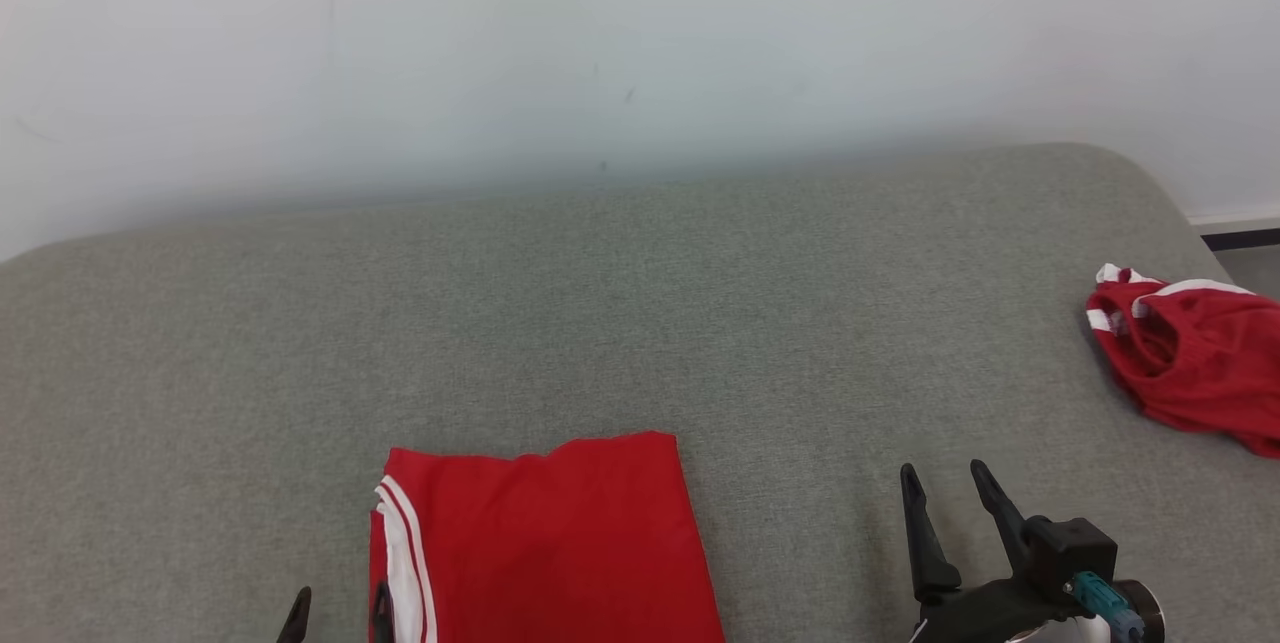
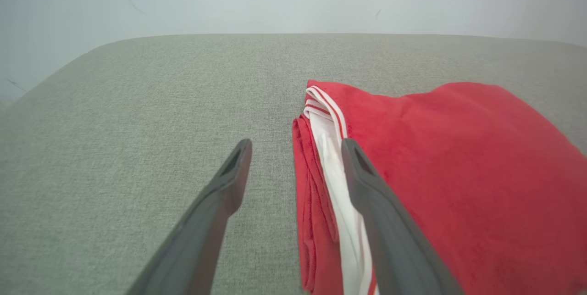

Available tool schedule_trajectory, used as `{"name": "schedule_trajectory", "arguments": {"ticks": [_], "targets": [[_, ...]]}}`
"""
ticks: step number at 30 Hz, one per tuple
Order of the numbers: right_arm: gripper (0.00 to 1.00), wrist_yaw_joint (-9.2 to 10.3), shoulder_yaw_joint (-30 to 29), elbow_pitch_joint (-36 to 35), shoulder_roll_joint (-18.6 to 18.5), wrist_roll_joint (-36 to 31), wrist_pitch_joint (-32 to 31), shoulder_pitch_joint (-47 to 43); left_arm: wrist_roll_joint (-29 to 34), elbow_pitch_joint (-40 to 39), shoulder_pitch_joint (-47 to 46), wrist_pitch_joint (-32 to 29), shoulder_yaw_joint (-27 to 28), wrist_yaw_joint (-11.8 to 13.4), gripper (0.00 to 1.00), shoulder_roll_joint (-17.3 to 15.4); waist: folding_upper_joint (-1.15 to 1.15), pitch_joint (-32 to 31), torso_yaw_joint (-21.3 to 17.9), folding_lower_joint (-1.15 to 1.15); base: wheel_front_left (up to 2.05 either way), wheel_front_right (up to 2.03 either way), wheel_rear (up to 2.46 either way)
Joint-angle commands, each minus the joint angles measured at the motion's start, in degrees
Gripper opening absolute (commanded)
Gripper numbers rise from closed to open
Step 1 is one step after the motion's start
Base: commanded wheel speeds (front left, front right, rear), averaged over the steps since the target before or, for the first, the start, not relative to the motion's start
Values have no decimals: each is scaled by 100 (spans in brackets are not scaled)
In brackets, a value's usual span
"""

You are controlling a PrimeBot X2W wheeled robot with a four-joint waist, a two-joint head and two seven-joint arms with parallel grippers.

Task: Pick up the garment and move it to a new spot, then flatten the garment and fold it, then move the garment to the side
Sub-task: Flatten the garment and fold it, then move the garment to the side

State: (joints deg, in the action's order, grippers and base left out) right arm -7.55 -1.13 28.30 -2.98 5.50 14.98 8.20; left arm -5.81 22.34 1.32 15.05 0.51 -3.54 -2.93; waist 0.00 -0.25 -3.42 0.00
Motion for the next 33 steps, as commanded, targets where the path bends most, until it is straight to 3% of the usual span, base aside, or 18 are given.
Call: {"name": "schedule_trajectory", "arguments": {"ticks": [1,21,28,33], "targets": [[100,16,19,-73,13,-42,22,-43,-12,-44,74,16,36,19,100,5,0,-34,-70,0,0,0,0],[100,16,248,-269,16,188,22,-190,54,-243,97,16,225,-39,100,6,0,-19,3,0,0,0,0],[100,16,678,-175,14,409,23,3,-74,-358,9,16,-40,-26,100,5,0,166,320,0,0,0,0],[100,16,1168,304,13,855,23,228,-121,-330,40,16,-214,-76,100,5,0,261,614,0,0,0,0]]}}
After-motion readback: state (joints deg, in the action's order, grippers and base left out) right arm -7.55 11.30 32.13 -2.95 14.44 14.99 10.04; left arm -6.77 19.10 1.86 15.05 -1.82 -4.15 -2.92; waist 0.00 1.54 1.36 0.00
